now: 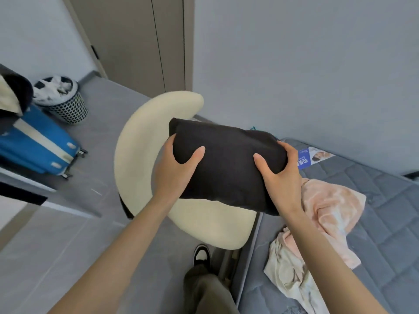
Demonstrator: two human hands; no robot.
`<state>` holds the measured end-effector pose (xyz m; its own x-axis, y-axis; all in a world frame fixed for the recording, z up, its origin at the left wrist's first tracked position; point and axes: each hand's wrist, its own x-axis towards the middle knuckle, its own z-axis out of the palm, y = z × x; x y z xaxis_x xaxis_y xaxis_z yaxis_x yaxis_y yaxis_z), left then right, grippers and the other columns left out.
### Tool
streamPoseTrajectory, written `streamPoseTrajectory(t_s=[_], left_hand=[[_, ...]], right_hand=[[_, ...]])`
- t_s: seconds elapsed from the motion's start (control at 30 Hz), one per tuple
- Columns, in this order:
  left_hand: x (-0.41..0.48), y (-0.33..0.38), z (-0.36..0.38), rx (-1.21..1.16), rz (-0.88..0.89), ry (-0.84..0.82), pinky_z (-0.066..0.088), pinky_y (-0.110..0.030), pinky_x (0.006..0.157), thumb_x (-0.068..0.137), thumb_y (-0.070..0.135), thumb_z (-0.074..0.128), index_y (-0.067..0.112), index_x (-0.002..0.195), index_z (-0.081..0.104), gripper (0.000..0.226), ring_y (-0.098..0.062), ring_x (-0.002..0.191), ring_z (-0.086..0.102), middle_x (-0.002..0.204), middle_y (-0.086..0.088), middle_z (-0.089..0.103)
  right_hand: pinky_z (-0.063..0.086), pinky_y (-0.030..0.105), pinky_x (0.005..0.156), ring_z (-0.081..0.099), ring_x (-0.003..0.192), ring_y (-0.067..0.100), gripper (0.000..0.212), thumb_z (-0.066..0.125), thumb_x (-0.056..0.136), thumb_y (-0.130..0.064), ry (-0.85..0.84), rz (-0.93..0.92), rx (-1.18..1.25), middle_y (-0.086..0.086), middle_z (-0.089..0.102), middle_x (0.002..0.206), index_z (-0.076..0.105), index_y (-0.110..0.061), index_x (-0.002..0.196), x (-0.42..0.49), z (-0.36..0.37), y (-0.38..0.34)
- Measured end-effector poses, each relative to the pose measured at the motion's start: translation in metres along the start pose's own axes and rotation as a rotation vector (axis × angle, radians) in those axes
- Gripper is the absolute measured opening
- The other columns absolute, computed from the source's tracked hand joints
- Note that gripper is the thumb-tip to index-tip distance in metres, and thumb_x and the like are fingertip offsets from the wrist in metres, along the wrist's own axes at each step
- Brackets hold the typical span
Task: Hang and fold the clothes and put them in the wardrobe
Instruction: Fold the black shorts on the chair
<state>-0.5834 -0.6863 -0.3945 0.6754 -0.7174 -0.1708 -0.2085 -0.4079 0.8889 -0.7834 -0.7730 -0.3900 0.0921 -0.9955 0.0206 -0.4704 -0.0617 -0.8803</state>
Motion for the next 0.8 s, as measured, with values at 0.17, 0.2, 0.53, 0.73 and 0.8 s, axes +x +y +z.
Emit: streamPoseTrajectory(t_s=[0.17, 0.2, 0.53, 0.73, 0.8], left_hand=[[-0.042, 0.023, -0.083, -0.129, 0.063, 0.067, 0.038, -0.022, 0.083, 0.077, 0.061, 0.065, 0.04, 0.138, 0.034, 0.072, -0.003, 0.107, 0.049, 0.12, 0.025, 0.049], [-0.052, 0.025, -0.102, -0.139, 0.068, 0.084, 0.038, -0.022, 0.085, 0.076, 0.061, 0.065, 0.041, 0.138, 0.035, 0.072, -0.004, 0.108, 0.049, 0.122, 0.024, 0.05], [-0.165, -0.014, -0.31, -0.247, -0.007, 0.402, 0.047, -0.039, 0.099, 0.071, 0.063, 0.069, 0.038, 0.135, 0.041, 0.075, -0.006, 0.111, 0.057, 0.117, 0.024, 0.057], [-0.224, -0.048, -0.426, -0.286, -0.077, 0.678, 0.049, -0.039, 0.097, 0.076, 0.059, 0.068, 0.032, 0.136, 0.041, 0.071, -0.015, 0.117, 0.055, 0.126, 0.014, 0.055], [-0.238, -0.055, -0.458, -0.308, -0.071, 0.767, 0.05, -0.022, 0.081, 0.076, 0.055, 0.071, 0.033, 0.128, 0.046, 0.061, -0.004, 0.107, 0.058, 0.111, 0.025, 0.056]], right_hand=[[0.039, 0.014, 0.084, 0.052, 0.106, -0.002, 0.051, 0.069, 0.08, -0.049, -0.011, -0.113, 0.069, -0.028, 0.053, 0.114, 0.041, -0.047, 0.122, -0.054, -0.003, -0.071], [0.039, 0.014, 0.082, 0.052, 0.107, 0.001, 0.051, 0.069, 0.08, -0.05, -0.028, -0.136, 0.08, -0.026, 0.053, 0.115, 0.04, -0.048, 0.122, -0.067, -0.001, -0.084], [0.043, 0.025, 0.085, 0.055, 0.107, 0.005, 0.052, 0.066, 0.081, -0.05, -0.344, -0.371, 0.183, -0.018, 0.056, 0.12, 0.039, -0.044, 0.126, -0.204, 0.084, -0.215], [0.043, 0.025, 0.093, 0.052, 0.112, 0.005, 0.055, 0.064, 0.084, -0.05, -0.655, -0.558, 0.218, -0.012, 0.052, 0.128, 0.036, -0.039, 0.131, -0.277, 0.162, -0.297], [0.045, 0.027, 0.095, 0.053, 0.111, 0.004, 0.056, 0.064, 0.084, -0.05, -0.752, -0.601, 0.235, -0.008, 0.052, 0.128, 0.035, -0.04, 0.132, -0.295, 0.186, -0.322]])
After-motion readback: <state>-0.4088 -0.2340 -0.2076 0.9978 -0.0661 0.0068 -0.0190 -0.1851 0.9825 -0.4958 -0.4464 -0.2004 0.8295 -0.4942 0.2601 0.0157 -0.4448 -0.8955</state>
